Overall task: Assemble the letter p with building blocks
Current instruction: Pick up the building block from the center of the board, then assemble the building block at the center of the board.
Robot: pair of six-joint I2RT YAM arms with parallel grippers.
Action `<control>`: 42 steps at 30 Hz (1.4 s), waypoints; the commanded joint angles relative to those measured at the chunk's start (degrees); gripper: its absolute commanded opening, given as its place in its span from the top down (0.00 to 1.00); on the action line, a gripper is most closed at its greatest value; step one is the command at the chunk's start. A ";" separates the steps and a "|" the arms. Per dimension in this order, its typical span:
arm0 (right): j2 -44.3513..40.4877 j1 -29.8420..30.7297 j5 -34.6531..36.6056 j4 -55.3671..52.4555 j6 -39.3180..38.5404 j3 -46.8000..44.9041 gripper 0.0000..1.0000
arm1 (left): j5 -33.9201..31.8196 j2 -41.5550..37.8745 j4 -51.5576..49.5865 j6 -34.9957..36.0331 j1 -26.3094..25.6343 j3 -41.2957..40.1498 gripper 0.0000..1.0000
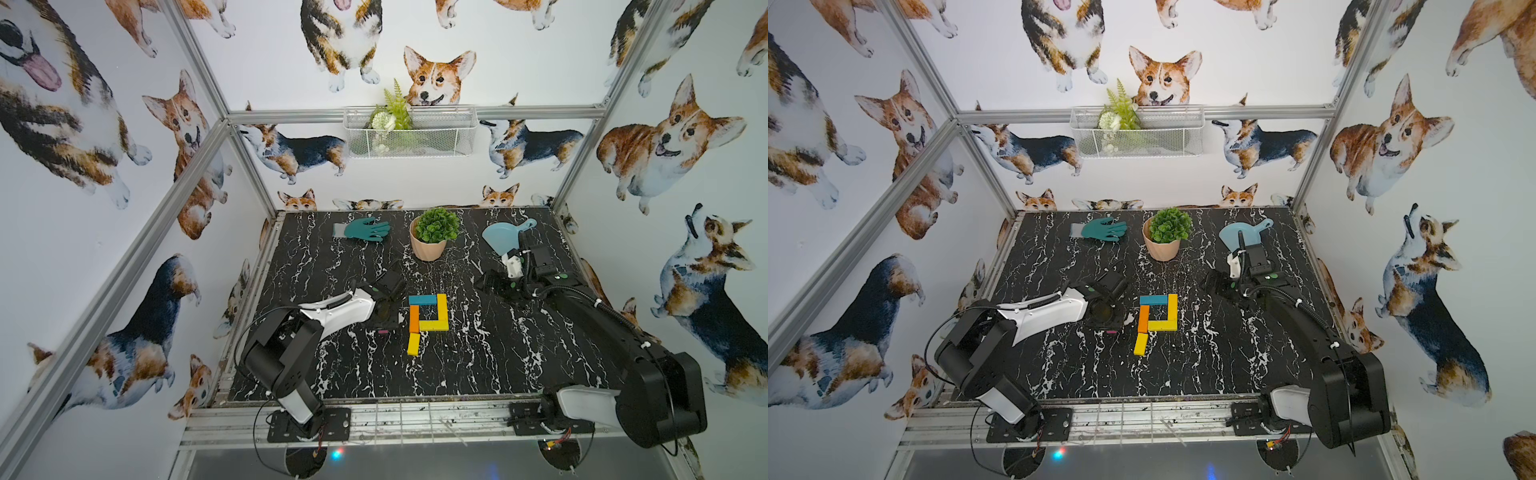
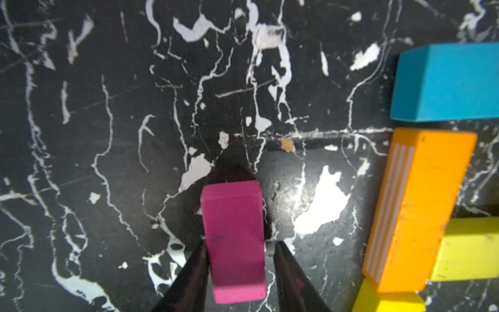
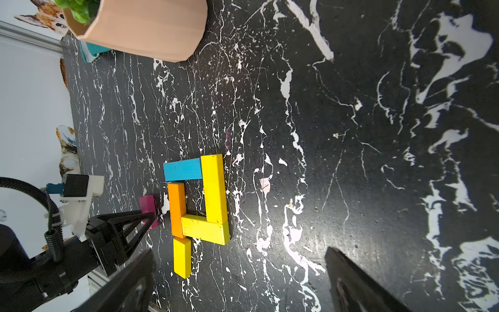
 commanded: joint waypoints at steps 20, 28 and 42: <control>0.18 -0.07 -0.23 1.69 -0.06 -0.85 0.00 | 0.54 -4.10 -2.08 -0.24 0.20 -1.82 0.72; 0.52 -0.07 -0.81 2.57 0.53 -0.85 0.00 | 1.91 -11.53 -4.73 -5.02 -5.80 -3.82 0.72; 0.48 -0.07 -1.55 2.92 0.55 -0.31 0.01 | -0.96 -11.91 -5.58 -16.06 -22.05 -4.58 0.72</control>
